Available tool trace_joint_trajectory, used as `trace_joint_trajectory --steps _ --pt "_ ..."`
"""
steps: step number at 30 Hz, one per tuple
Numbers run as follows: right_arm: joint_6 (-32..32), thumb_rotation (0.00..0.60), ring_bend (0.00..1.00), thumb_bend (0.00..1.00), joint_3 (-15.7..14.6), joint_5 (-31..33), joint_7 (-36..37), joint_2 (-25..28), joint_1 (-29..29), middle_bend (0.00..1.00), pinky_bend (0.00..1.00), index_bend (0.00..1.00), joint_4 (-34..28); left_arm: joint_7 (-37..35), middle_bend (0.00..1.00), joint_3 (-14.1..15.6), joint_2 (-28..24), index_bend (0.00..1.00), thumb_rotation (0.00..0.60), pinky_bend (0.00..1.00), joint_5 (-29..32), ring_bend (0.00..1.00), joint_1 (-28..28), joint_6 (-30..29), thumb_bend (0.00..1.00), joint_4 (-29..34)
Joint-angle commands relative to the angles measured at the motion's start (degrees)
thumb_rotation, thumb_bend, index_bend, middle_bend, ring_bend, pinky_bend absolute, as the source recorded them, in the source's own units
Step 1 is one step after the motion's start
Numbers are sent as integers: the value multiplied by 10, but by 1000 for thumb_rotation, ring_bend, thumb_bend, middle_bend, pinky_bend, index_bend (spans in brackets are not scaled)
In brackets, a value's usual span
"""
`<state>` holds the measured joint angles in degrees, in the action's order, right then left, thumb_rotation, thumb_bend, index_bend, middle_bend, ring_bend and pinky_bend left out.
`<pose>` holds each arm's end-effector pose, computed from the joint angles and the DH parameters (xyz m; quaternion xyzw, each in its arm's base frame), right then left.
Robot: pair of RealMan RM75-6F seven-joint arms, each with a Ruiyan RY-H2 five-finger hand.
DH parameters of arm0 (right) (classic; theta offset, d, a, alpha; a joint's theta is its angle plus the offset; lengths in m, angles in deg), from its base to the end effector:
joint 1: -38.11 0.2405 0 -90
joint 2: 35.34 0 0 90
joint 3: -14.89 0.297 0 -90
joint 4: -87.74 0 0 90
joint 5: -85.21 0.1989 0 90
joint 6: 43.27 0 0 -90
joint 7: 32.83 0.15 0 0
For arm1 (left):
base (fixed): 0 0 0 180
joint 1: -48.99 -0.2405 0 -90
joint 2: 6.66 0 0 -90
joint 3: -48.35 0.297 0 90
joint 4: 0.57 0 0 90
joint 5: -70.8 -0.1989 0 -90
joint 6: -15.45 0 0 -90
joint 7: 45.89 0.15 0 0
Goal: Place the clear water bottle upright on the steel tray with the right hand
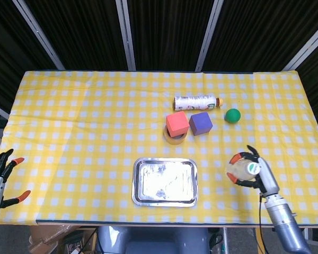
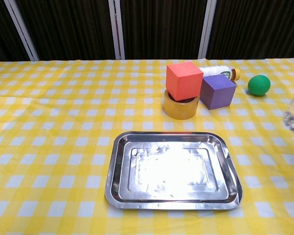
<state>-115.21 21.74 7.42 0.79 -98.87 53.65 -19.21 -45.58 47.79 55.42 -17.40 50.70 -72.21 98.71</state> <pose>-0.2712 -0.2492 0.1523 0.4306 -0.6325 0.5555 0.3254 -0.3271 0.1616 0.1881 -0.5794 -0.4175 -0.4044 0.5713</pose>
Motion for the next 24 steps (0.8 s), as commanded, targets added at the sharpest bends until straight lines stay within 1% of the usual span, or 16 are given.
trace_joint_trajectory --steps 1,5,9,12,18,21,24 --pt "7 600 320 829 15 35 -6 52 -12 673 0 835 -13 2 5 0 1 190 600 0 0 0 0 -1 150 1" --pt "37 600 320 830 1 9 9 66 -7 673 0 835 -52 8 5 1 3 190 600 0 -1 0 0 1 151 2" --pt "61 600 320 830 -6 -19 24 39 7 673 0 834 -100 11 5 1 5 190 600 0 -1 0 0 1 151 1" --pt "72 600 320 830 -4 -27 -5 4 23 673 0 834 -127 11 5 1 5 190 600 0 0 0 1 2 151 0" --pt "78 600 320 830 7 -18 -70 -80 51 673 0 834 -177 11 5 -1 6 190 600 0 4 0 3 6 151 -4" --pt "71 600 320 829 11 -1 -111 -98 55 673 0 834 -176 8 5 -1 5 190 600 0 4 0 3 6 151 -5" --pt "60 600 320 829 10 17 -126 -95 49 673 0 835 -170 4 5 -2 4 190 600 0 6 0 3 6 151 -6"
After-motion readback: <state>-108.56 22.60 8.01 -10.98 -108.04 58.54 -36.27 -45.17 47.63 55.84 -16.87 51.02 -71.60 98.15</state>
